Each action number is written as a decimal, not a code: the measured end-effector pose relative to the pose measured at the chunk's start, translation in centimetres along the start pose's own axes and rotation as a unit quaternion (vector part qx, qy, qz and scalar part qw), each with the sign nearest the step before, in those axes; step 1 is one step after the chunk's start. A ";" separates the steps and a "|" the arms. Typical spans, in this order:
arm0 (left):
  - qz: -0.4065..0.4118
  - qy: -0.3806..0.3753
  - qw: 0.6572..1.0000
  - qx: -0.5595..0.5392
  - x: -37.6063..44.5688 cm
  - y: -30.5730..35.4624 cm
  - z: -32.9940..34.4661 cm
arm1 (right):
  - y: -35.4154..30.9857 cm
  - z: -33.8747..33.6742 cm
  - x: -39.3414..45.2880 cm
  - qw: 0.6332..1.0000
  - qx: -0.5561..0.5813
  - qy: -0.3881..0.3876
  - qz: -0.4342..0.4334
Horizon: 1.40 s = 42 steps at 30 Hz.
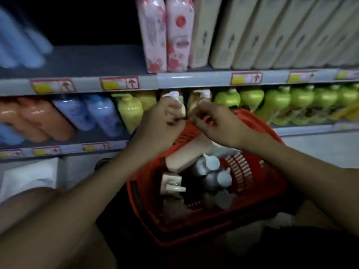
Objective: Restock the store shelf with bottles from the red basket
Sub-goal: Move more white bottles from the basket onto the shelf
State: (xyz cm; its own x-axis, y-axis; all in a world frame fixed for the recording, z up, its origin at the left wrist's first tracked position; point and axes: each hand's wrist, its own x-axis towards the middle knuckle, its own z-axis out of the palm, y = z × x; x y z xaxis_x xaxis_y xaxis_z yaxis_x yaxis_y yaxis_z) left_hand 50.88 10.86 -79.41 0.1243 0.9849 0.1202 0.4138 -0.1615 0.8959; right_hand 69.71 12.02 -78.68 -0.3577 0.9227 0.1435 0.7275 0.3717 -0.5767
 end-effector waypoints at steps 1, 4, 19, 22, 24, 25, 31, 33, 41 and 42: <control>-0.035 -0.036 0.999 0.014 -0.7 -1.5 1.6 | 2.5 0.6 -1.4 0.998 -0.028 -0.028 0.039; -0.100 -0.100 0.989 0.044 -2.0 -4.9 5.3 | 8.0 1.5 -4.0 0.974 -0.120 -0.111 0.160; -0.044 -0.268 0.936 0.223 -1.9 -10.1 10.2 | 10.7 9.0 -6.1 0.958 -0.208 -0.173 0.098; -0.045 -0.288 0.928 0.231 -2.2 -10.8 9.9 | 10.9 8.5 -5.9 0.968 -0.183 -0.156 0.077; -0.040 -0.288 0.928 0.233 -2.1 -10.9 9.9 | 11.0 7.9 -5.9 0.962 -0.190 -0.189 0.058; -0.038 -0.282 0.930 0.232 -2.0 -10.9 9.8 | 11.2 7.4 -5.9 0.956 -0.195 -0.211 0.052; -0.025 -0.236 0.949 0.208 -1.0 -10.4 9.2 | 11.2 4.8 -6.6 0.950 -0.168 -0.250 0.076; -0.027 -0.241 0.947 0.211 -1.1 -10.5 9.2 | 11.2 4.7 -6.6 0.954 -0.159 -0.246 0.067; -0.040 -0.296 0.923 0.244 -3.9 -11.9 9.3 | 11.7 8.1 -7.2 0.965 -0.132 -0.201 0.107; -0.036 -0.300 0.922 0.242 -4.1 -12.0 9.4 | 12.0 8.4 -7.1 0.962 -0.138 -0.203 0.121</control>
State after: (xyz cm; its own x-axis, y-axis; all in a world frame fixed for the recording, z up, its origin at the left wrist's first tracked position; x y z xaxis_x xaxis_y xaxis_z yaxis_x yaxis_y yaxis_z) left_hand 53.88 8.19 -94.70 0.4973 0.8066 -0.3196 0.7759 -0.2488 0.5797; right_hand 76.05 9.05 -93.32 -0.3163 0.8906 -0.3268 0.9260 0.2149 -0.3105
